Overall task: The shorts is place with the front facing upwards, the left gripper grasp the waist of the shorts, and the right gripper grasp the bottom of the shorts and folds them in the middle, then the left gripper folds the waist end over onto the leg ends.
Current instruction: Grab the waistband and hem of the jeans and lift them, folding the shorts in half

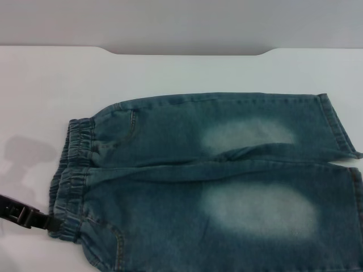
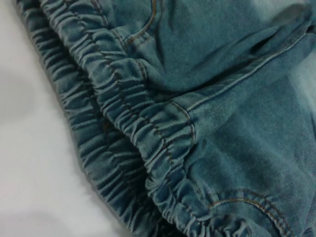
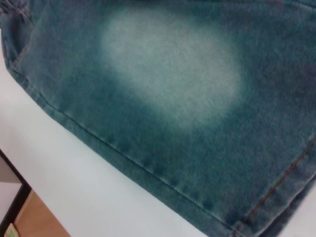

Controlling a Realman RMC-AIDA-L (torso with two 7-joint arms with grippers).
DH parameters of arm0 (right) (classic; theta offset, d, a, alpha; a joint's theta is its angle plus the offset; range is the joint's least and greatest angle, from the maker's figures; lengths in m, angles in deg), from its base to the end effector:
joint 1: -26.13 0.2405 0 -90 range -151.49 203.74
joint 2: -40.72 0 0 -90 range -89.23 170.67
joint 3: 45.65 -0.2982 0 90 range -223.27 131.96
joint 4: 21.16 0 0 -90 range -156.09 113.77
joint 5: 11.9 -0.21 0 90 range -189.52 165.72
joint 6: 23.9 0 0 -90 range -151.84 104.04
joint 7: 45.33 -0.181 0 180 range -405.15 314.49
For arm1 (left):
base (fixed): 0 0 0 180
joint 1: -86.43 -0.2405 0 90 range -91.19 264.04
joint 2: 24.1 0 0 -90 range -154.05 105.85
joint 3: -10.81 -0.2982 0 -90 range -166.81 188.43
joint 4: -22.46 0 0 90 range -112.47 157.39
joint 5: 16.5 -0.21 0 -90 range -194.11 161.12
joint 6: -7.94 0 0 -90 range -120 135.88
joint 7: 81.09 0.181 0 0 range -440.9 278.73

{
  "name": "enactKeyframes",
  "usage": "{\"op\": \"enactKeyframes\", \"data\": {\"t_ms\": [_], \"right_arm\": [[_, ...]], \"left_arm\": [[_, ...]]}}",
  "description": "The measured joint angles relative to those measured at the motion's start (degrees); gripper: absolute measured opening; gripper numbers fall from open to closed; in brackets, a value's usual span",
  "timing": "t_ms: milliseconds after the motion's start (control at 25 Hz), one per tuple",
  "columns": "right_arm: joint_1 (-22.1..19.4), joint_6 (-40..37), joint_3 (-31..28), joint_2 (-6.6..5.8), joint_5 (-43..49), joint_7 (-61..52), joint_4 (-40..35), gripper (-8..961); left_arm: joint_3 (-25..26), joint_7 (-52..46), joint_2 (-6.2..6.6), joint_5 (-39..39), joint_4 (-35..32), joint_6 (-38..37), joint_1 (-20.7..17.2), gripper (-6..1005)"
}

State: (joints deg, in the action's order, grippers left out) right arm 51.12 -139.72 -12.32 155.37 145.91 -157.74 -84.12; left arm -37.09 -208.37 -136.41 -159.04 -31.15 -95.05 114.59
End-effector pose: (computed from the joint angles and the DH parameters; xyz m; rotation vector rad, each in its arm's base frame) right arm 0.3750 0.2608 0.0411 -2.6808 1.5234 -0.3094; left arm -0.3498 0.3136 0.0058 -2.6197 -1.5974 0.1990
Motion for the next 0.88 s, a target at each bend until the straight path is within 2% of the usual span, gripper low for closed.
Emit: {"op": "enactKeyframes", "data": {"t_ms": [240, 600, 880], "right_arm": [[1.39, 1.64, 0.49, 1.02, 3.80, -0.05, 1.29, 410], [2.29, 3.09, 0.83, 1.19, 4.48, -0.15, 3.45, 410], [3.17, 4.20, 0.91, 1.76, 4.56, -0.24, 3.79, 410]], "left_arm": [[0.00, -0.07, 0.12, 0.12, 0.00, 0.00, 0.05, 34], [0.00, -0.21, 0.17, 0.16, 0.00, -0.30, 0.39, 34], [0.00, -0.28, 0.20, -0.11, 0.00, -0.32, 0.96, 34]]}}
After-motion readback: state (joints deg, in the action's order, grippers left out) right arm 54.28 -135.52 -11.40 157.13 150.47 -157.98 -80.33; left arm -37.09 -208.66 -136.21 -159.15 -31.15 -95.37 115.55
